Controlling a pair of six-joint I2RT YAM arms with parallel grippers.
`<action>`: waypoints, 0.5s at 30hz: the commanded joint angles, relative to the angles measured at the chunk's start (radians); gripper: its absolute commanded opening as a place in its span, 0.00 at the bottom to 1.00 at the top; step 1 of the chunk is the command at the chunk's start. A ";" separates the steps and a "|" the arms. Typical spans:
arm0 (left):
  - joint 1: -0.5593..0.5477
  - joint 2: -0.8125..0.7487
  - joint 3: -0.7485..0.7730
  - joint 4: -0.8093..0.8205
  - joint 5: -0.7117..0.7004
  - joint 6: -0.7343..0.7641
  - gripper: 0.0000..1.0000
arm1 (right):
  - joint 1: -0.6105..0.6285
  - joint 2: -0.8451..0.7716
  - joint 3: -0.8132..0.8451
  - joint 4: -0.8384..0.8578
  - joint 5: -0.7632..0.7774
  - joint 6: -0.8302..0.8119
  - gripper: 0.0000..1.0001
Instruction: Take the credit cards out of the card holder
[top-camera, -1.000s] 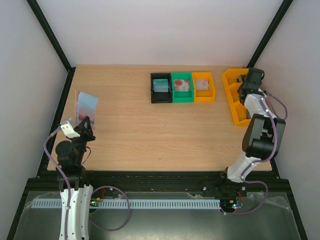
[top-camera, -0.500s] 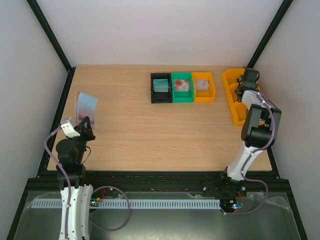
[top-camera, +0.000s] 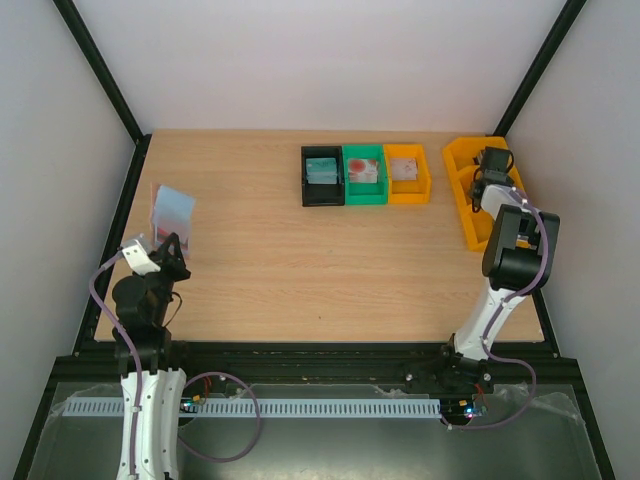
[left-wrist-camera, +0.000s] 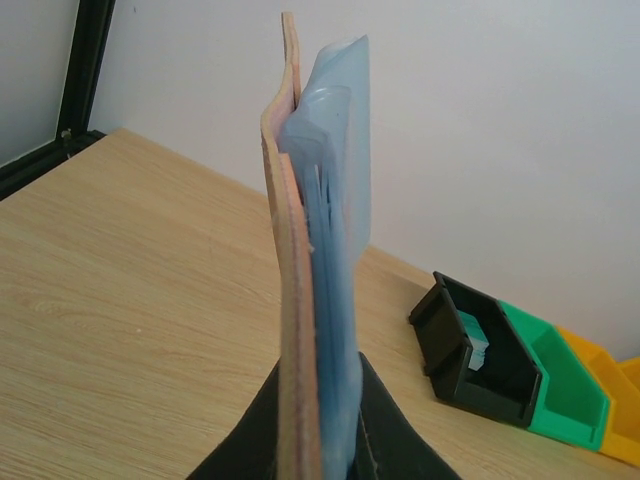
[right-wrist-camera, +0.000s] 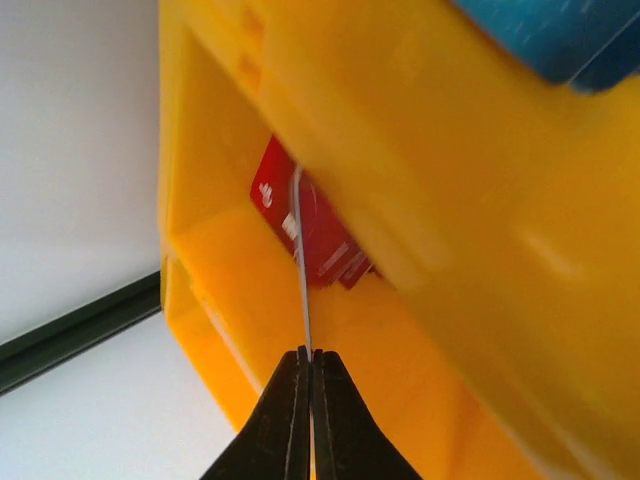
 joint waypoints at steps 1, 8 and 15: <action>0.006 0.003 0.005 0.040 0.001 0.000 0.02 | -0.023 0.000 -0.019 -0.053 0.074 0.234 0.02; 0.009 0.007 0.006 0.040 0.002 0.000 0.02 | -0.027 0.007 -0.017 -0.047 0.078 0.230 0.01; 0.011 0.006 0.008 0.038 0.000 0.003 0.02 | -0.041 0.063 0.047 -0.056 0.066 0.197 0.02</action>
